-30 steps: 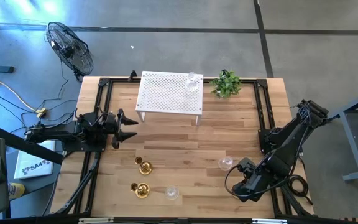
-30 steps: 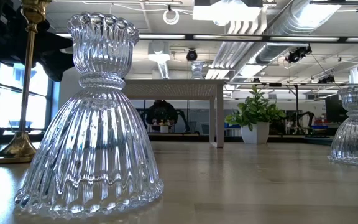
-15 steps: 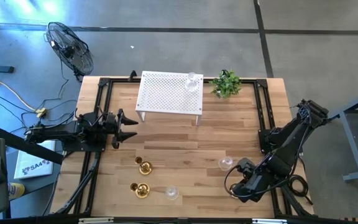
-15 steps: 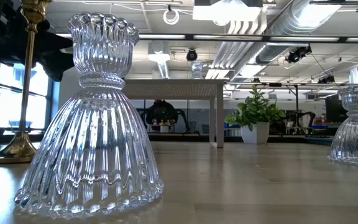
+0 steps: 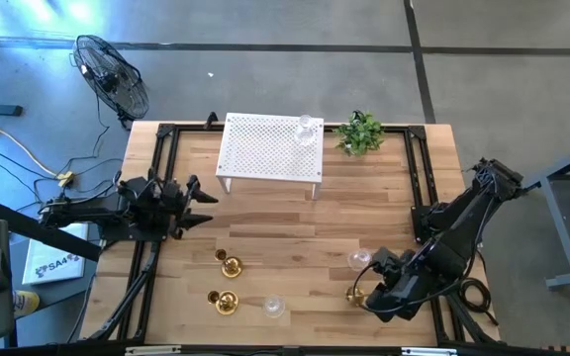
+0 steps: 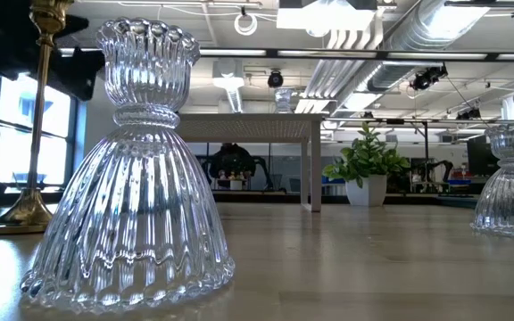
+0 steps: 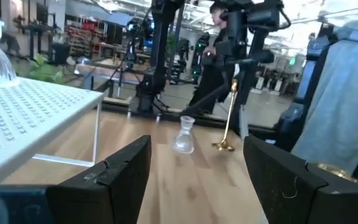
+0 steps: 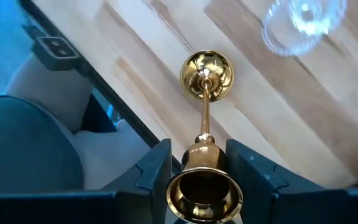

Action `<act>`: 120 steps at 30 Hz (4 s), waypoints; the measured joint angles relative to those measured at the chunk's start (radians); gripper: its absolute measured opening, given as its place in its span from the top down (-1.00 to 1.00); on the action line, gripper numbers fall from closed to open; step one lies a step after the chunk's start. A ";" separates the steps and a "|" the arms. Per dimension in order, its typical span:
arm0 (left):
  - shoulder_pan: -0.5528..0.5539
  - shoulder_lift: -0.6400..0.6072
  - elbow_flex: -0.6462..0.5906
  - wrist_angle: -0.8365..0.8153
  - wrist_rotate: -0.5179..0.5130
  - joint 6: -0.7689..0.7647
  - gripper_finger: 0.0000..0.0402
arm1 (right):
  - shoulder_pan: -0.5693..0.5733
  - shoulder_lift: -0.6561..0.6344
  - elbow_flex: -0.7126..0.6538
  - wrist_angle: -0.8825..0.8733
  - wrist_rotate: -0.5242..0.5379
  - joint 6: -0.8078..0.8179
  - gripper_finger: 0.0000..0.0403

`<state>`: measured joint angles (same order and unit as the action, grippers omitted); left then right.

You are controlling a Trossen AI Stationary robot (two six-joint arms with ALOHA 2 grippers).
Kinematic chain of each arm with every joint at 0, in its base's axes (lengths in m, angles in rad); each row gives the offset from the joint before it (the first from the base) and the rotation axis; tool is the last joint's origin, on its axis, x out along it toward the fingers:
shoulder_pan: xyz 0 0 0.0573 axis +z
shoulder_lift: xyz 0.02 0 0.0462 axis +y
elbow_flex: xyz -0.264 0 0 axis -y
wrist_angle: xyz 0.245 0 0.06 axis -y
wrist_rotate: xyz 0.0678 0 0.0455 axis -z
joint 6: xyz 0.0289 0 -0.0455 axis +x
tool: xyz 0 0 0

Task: Pick & Place candle stick holders
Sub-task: Put the bottom right gold candle holder on the shelf

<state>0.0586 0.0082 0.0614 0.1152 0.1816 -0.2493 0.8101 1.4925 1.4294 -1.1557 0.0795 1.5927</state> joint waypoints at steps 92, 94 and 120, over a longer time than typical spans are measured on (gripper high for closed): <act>-0.087 1.379 0.956 -0.284 -0.231 0.618 0.96 | -0.655 -0.002 0.023 0.534 0.093 -1.619 0.37; -0.100 1.379 0.956 -0.281 -0.266 0.615 0.96 | -0.654 -0.002 0.023 0.539 0.096 -1.619 0.36; -0.147 1.379 0.954 -0.267 -0.387 0.577 1.00 | -0.426 -0.124 0.025 0.789 0.074 -1.972 0.14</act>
<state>-0.0882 1.3872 1.0157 -0.1515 -0.2050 0.3278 0.3844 1.3681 1.4540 -0.3670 0.1534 -0.3788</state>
